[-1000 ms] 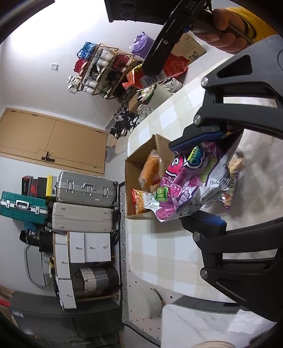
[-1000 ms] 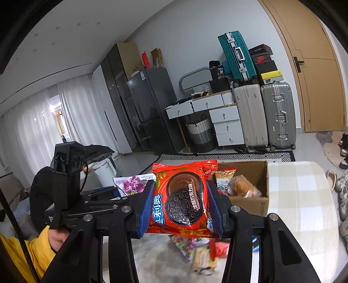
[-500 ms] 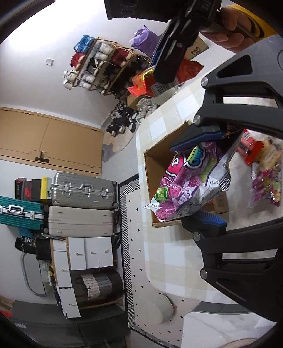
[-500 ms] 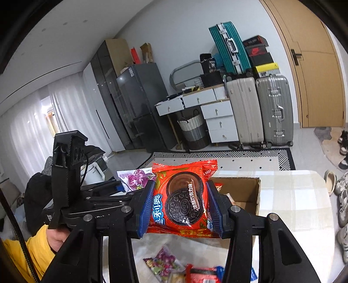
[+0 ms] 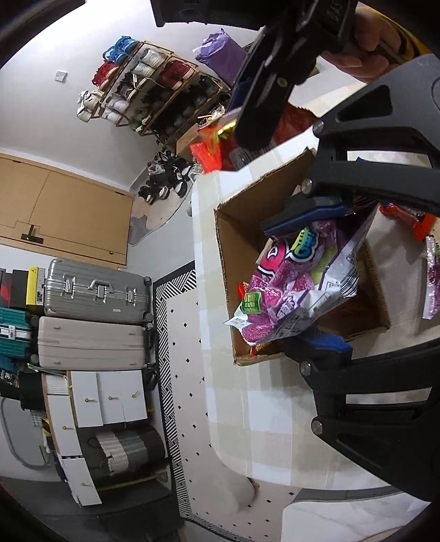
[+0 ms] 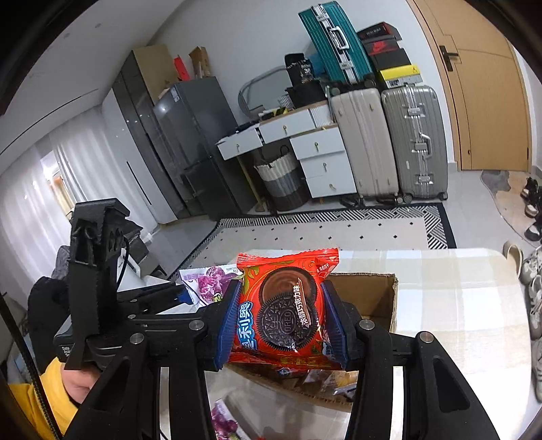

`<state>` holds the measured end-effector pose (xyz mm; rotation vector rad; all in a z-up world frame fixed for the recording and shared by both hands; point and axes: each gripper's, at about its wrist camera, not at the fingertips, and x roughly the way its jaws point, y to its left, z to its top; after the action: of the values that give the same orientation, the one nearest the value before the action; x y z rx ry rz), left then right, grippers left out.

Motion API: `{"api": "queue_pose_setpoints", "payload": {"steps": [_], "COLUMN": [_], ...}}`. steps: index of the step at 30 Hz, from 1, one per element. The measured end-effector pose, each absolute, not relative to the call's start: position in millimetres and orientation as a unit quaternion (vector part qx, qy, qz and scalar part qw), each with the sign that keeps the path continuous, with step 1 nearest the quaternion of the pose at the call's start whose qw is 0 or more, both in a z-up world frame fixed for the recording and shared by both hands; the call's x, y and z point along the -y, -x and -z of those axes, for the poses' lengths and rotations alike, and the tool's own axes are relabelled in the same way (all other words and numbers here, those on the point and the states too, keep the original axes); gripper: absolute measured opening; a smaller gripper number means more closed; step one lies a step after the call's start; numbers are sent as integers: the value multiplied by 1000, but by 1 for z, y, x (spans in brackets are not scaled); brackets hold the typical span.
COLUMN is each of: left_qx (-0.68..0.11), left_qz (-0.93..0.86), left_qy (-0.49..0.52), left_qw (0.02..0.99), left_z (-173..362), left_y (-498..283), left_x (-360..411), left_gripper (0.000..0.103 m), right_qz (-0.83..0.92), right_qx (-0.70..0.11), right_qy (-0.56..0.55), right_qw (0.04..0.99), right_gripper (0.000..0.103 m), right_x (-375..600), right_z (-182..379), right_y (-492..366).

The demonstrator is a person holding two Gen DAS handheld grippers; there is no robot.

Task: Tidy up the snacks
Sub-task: 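Lift both held packs and carry them over the SF box, then open left tool to drop candy bag while right tool releases Oreo pack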

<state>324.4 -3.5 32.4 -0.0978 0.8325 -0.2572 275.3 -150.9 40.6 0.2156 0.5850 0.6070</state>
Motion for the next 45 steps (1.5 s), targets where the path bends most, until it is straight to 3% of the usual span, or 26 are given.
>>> {"api": "queue_pose_setpoints", "payload": {"steps": [16,26,32,35,45], "left_qx": [-455,-465,-457,-452,-446], "left_qz": [135,139,133,121,109], "left_qy": [33,23,17,8,-18], "left_qw": [880,874,879,884,888], "left_z": [44,65,62,56,35], "left_y": [-370,-376,-370,-360,-328], "left_x": [16,27,32,31,16], "left_gripper": [49,51,61,73,74], "right_qz": [-275,-265,-257,-254,-245], "right_qx": [-334,-347,-349,-346,-347], "right_qy": [-108,-94,-96,-98,-103], "right_qw": [895,895,896,898,900], "right_gripper": [47,47,47,47,47], "right_x": [144,138,140,139,147], "right_z": [6,18,18,18,22], "right_y": [-311,-309,-311,-309,-307]}}
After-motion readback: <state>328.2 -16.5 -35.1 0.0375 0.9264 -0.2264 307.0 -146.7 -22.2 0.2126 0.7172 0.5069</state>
